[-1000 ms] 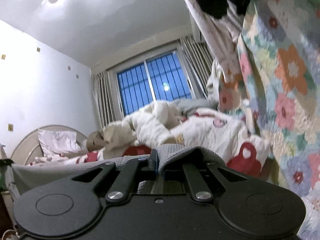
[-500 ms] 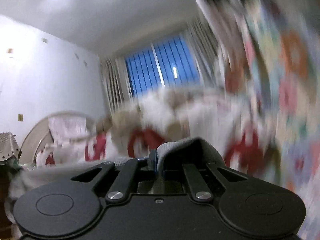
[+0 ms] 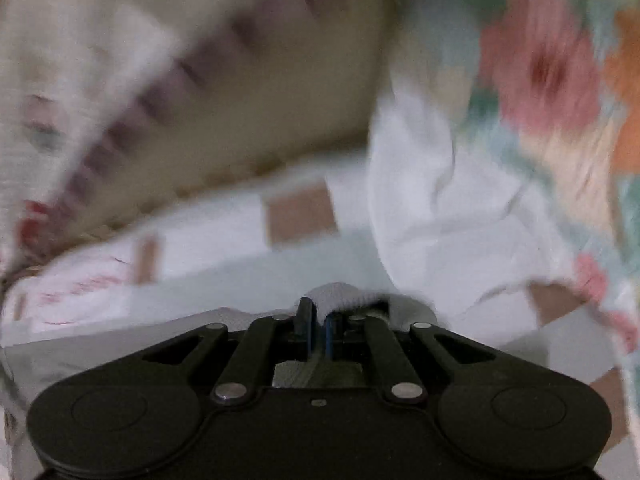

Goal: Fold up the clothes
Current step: 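Lay the shirt flat on the rug and open both grippers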

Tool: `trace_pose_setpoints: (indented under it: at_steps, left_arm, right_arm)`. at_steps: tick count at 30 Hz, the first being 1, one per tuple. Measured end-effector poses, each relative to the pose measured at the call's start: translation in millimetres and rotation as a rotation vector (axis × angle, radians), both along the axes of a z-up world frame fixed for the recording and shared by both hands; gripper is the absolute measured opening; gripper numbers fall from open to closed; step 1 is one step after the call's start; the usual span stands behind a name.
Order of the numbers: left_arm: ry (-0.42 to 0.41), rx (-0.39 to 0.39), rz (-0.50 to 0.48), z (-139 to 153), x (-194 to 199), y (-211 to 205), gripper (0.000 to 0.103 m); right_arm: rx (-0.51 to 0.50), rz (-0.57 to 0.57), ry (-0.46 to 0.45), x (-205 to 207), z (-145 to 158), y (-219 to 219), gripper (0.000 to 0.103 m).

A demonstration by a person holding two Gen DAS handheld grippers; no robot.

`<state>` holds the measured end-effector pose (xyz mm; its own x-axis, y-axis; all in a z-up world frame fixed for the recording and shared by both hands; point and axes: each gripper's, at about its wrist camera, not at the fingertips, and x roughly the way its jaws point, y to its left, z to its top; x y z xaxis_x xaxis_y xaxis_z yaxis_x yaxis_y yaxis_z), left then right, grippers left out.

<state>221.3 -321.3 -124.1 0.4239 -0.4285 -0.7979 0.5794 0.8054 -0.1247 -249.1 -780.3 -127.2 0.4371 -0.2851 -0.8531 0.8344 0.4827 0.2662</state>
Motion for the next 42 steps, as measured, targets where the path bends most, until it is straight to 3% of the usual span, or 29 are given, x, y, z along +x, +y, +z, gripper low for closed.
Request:
trace_pose_setpoints:
  at_steps: [1, 4, 6, 9, 11, 15, 18, 22, 26, 29, 31, 36, 38, 42]
  left_arm:
    - [0.007, -0.014, -0.009, -1, 2, 2, 0.002]
    - [0.027, -0.055, -0.035, -3, 10, 6, 0.003]
    - [0.041, -0.083, -0.052, -4, 15, 10, 0.005]
    - [0.141, -0.208, -0.031, -4, 36, 23, 0.009]
    - [0.214, -0.294, -0.021, -6, 46, 34, 0.013]
    - [0.268, -0.38, -0.003, -11, 48, 66, 0.029]
    - [0.27, -0.4, 0.057, -14, 53, 89, 0.03]
    - [0.224, -0.391, 0.014, 4, 44, 100, 0.03]
    - [0.233, -0.372, -0.137, 17, 6, 83, 0.031]
    - [0.188, -0.357, -0.283, 24, -32, 61, 0.034]
    - [0.076, -0.292, -0.414, 28, -60, 43, 0.038]
    - [-0.029, -0.215, -0.734, 13, -113, 21, 0.042]
    - [-0.12, -0.158, -0.849, 5, -133, 15, 0.045]
    - [-0.197, -0.099, -0.943, -13, -151, 9, 0.051]
  right_arm:
    - [0.043, -0.028, 0.032, 5, -13, -11, 0.006]
    - [0.043, -0.067, -0.003, -3, -16, -19, 0.006]
    - [0.001, -0.082, 0.002, -7, -13, -16, 0.006]
    - [-0.145, -0.078, 0.041, -13, 1, -5, 0.01]
    - [-0.293, -0.027, 0.135, -11, 12, 8, 0.013]
    - [-0.409, 0.186, 0.125, -5, 31, 48, 0.013]
    - [-0.37, 0.243, 0.022, 2, 39, 79, 0.025]
    - [-0.249, 0.276, -0.109, 22, 40, 124, 0.03]
    - [-0.173, 0.334, -0.177, 42, 28, 175, 0.043]
    - [-0.208, 0.404, -0.104, 56, 16, 205, 0.044]
    - [-0.24, 0.449, -0.047, 64, 11, 218, 0.044]
    - [-0.243, 0.546, 0.025, 80, -7, 237, 0.056]
    - [-0.236, 0.522, 0.036, 79, -17, 234, 0.057]
    - [-0.308, 0.514, 0.072, 74, -27, 233, 0.059]
